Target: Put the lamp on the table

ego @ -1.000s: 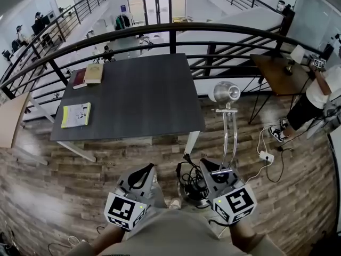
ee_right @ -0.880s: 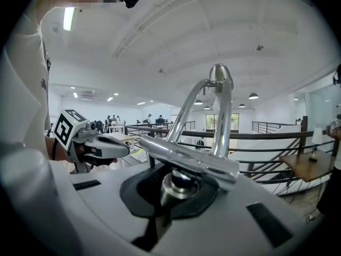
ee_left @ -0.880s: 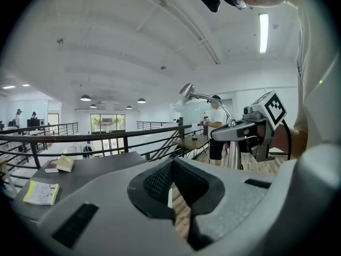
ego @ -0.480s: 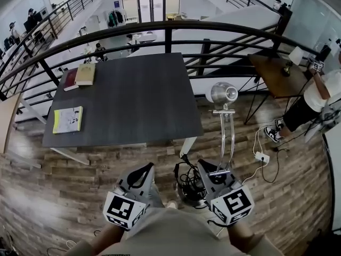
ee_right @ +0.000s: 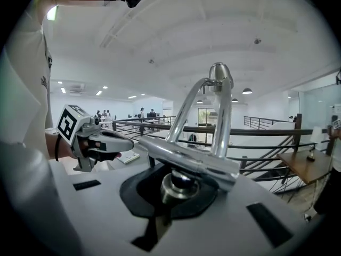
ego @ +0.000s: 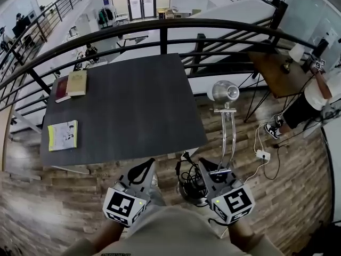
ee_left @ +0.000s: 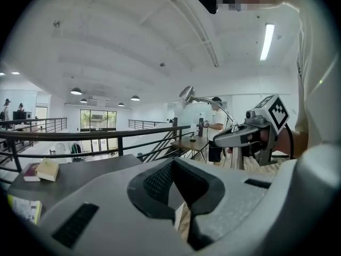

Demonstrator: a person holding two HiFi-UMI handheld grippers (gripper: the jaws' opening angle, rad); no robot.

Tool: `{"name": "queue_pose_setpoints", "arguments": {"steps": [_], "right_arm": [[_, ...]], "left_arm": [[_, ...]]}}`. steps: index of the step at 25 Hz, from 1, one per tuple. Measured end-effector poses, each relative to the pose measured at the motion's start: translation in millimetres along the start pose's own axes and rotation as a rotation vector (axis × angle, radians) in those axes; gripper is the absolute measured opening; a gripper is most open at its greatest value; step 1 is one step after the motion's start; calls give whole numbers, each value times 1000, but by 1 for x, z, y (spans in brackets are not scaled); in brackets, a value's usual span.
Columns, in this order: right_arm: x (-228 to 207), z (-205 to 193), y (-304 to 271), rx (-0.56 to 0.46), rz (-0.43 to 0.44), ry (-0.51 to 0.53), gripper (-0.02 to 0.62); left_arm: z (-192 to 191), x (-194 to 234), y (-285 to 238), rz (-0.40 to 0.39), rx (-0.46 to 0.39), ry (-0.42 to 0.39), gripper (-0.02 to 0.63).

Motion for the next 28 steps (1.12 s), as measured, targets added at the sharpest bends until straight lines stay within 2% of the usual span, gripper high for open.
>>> {"name": "queue_pose_setpoints", "arguments": {"steps": [13, 19, 23, 28], "right_arm": [[-18, 83, -101, 1, -69, -11, -2], [-21, 111, -133, -22, -89, -58, -3], [-27, 121, -149, -19, -101, -67, -3], [-34, 127, -162, 5, -103, -44, -3]], "left_arm": [[48, 126, -42, -78, -32, -37, 5], [59, 172, -49, -112, -48, -56, 5], [57, 189, -64, -125, -28, -71, 5], [69, 185, -78, -146, -40, -113, 5]]}}
Point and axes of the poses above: the fingertips, and each gripper's own axes: y backward along the fingers, x to its left, z out of its top, the point moved 1 cm from there along y, backward along the fingers, and after that the axes turned 15 degrees about x, right-handed, at the moved point
